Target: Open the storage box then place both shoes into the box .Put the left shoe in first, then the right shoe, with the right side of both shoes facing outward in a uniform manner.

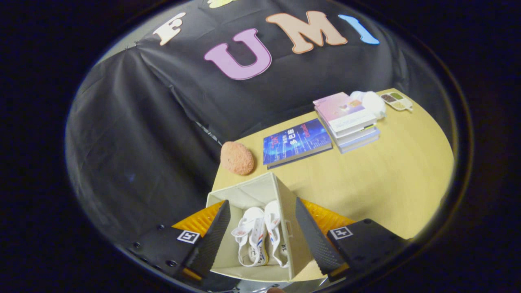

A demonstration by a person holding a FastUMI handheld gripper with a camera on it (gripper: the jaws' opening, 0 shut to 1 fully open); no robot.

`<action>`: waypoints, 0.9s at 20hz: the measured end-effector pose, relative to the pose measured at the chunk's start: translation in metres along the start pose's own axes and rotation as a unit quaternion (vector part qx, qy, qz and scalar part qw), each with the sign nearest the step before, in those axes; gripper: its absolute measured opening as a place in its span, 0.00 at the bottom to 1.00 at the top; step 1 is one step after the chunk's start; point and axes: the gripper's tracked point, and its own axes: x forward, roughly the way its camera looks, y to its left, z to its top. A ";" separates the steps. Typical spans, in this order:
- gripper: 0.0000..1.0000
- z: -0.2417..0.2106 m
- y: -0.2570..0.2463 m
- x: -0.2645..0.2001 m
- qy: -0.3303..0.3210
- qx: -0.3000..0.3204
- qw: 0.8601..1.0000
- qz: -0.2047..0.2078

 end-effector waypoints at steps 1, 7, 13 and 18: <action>0.99 0.003 -0.003 -0.008 0.000 -0.004 1.000 0.008; 0.99 0.038 -0.043 -0.066 -0.051 -0.041 0.998 0.009; 0.99 0.106 -0.078 -0.136 -0.179 -0.119 0.976 -0.029; 0.99 0.157 -0.073 -0.198 -0.257 -0.141 0.955 -0.042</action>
